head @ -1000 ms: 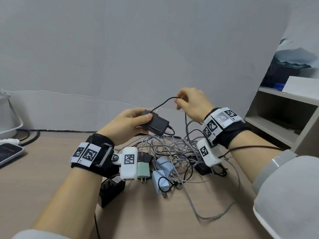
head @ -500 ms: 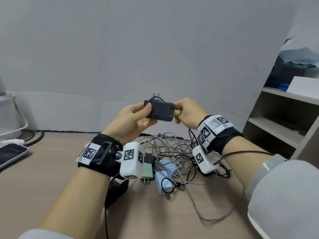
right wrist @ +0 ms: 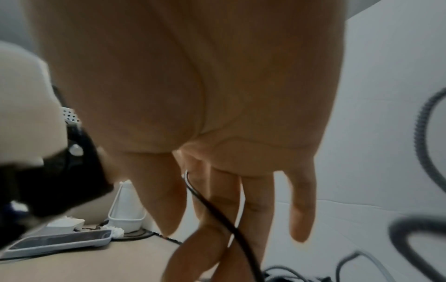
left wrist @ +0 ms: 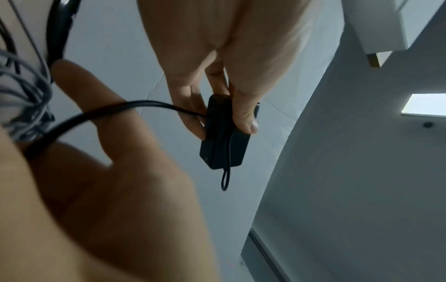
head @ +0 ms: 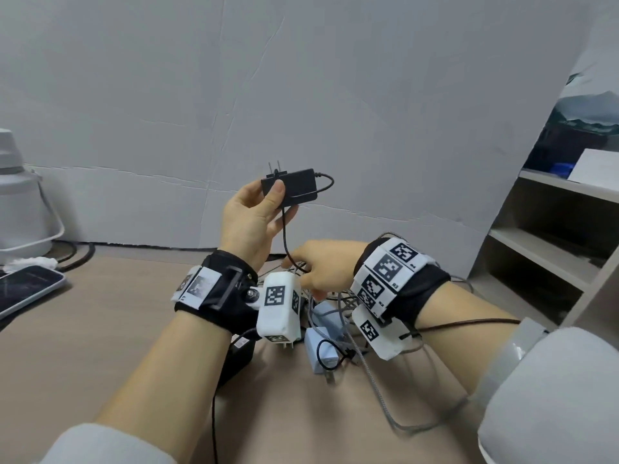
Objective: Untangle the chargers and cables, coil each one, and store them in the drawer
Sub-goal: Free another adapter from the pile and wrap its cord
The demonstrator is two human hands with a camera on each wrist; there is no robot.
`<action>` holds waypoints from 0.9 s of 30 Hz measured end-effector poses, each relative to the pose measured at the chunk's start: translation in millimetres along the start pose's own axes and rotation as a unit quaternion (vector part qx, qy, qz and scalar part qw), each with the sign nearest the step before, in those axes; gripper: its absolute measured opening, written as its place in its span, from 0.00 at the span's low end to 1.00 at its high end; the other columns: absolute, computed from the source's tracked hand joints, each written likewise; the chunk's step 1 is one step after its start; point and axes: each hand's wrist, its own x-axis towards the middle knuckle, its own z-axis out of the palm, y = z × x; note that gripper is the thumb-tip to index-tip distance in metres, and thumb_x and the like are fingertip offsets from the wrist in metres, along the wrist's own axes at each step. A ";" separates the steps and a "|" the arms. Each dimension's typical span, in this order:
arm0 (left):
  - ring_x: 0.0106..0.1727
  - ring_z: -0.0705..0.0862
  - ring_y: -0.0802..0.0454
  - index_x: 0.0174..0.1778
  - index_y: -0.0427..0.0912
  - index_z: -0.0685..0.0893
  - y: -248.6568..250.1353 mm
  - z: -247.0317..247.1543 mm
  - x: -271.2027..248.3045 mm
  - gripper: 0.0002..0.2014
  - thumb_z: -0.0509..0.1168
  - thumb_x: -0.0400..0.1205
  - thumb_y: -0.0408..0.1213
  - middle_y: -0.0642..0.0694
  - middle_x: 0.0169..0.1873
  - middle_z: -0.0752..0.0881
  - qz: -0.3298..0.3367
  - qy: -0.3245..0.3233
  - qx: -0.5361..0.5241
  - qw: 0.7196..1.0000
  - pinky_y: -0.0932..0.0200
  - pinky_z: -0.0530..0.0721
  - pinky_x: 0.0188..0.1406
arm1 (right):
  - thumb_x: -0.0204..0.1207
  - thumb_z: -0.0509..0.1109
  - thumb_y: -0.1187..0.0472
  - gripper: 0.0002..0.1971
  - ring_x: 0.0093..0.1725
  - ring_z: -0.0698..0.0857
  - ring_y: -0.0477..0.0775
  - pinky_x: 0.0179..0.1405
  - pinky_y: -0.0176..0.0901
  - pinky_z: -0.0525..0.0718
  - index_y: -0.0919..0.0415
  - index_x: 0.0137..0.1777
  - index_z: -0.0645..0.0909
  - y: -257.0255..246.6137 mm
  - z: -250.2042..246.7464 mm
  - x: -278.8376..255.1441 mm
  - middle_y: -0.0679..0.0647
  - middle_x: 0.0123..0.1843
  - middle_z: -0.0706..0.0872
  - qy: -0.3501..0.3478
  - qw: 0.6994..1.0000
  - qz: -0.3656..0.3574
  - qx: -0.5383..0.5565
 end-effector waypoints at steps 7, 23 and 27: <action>0.53 0.90 0.42 0.60 0.33 0.86 -0.1 -17.3 8.5 0.15 0.76 0.78 0.28 0.38 0.56 0.87 0.041 0.022 0.228 0.973 0.47 0.91 0.54 | 0.84 0.67 0.60 0.08 0.25 0.81 0.47 0.28 0.39 0.82 0.54 0.53 0.89 6.6 -50.0 -20.8 0.49 0.32 0.83 0.171 0.982 -0.033 0.070; 0.64 0.86 0.41 0.68 0.29 0.81 6.2 -14.5 -1.2 0.19 0.69 0.82 0.33 0.35 0.61 0.88 -0.124 -0.252 0.167 0.945 0.43 0.81 0.69 | 0.82 0.74 0.63 0.05 0.36 0.86 0.49 0.36 0.39 0.86 0.66 0.50 0.87 51.8 -57.7 -17.9 0.54 0.37 0.87 0.285 0.886 -0.057 0.362; 0.60 0.86 0.46 0.63 0.31 0.83 8.1 -9.6 -3.0 0.15 0.67 0.84 0.35 0.38 0.58 0.88 -0.116 -0.259 0.135 0.949 0.53 0.86 0.60 | 0.87 0.65 0.67 0.07 0.40 0.86 0.55 0.35 0.42 0.89 0.64 0.53 0.85 53.3 -43.7 -13.5 0.60 0.42 0.86 0.240 0.886 -0.029 0.395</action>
